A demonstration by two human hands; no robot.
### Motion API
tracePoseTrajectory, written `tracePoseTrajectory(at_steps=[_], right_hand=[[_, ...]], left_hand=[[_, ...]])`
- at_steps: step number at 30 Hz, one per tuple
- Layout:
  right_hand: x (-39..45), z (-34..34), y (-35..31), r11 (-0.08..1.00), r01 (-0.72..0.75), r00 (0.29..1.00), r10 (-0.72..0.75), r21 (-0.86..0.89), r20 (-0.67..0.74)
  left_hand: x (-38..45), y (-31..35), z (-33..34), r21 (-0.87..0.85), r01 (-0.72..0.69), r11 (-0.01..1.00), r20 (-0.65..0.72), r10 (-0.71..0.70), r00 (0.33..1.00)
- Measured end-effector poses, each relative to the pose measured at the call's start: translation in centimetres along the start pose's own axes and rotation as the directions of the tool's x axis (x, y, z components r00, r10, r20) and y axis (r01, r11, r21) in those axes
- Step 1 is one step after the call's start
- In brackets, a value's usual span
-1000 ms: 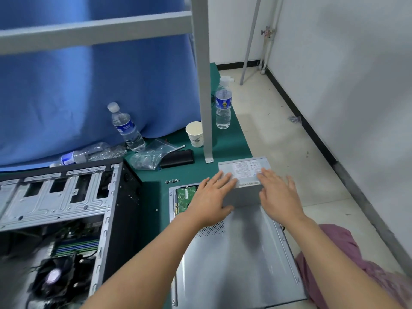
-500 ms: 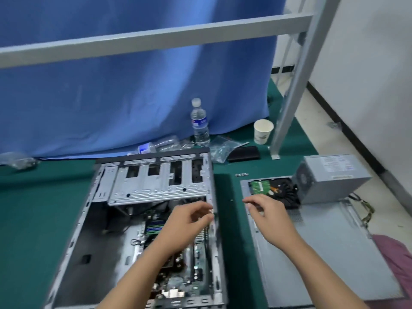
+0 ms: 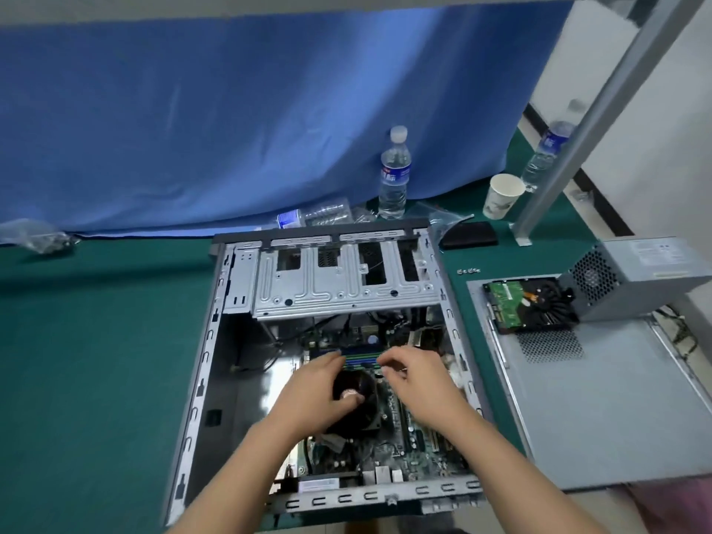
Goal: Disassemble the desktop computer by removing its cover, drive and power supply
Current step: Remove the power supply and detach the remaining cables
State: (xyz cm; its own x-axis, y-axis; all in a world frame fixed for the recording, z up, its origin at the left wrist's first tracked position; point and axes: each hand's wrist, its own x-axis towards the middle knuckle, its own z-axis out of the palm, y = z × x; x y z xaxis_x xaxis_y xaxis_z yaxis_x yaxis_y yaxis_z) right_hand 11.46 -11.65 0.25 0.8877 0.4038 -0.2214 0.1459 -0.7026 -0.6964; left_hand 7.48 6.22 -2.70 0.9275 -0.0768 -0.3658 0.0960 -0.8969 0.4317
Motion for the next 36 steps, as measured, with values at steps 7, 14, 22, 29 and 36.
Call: tracePoseTrajectory(at_steps=[7,14,22,29,36], right_hand=[[4.5,2.6,0.2,0.997,-0.068,0.997,0.069,-0.037,0.03],[9.2,5.3,0.8,0.976,-0.213,0.977,0.213,-0.055,0.006],[11.6,7.6,1.3,0.961,-0.267,0.959,0.272,0.078,-0.079],[12.1,8.0,1.7,0.954,-0.236,0.957,0.262,0.186,-0.129],[12.5,8.4,1.9,0.924,-0.238,0.94,0.297,0.301,-0.17]], left_hand=[[3.0,-1.9,1.1,0.178,0.025,0.984,0.147,-0.051,0.988],[3.5,-3.3,2.0,0.148,0.009,0.989,0.075,-0.02,0.997],[3.4,-3.4,2.0,0.13,-0.001,0.992,0.071,-0.008,0.997],[3.6,-3.5,2.0,0.104,-0.012,0.995,0.124,-0.001,0.992],[3.5,-3.2,1.9,0.084,0.0,0.996,0.108,-0.009,0.994]])
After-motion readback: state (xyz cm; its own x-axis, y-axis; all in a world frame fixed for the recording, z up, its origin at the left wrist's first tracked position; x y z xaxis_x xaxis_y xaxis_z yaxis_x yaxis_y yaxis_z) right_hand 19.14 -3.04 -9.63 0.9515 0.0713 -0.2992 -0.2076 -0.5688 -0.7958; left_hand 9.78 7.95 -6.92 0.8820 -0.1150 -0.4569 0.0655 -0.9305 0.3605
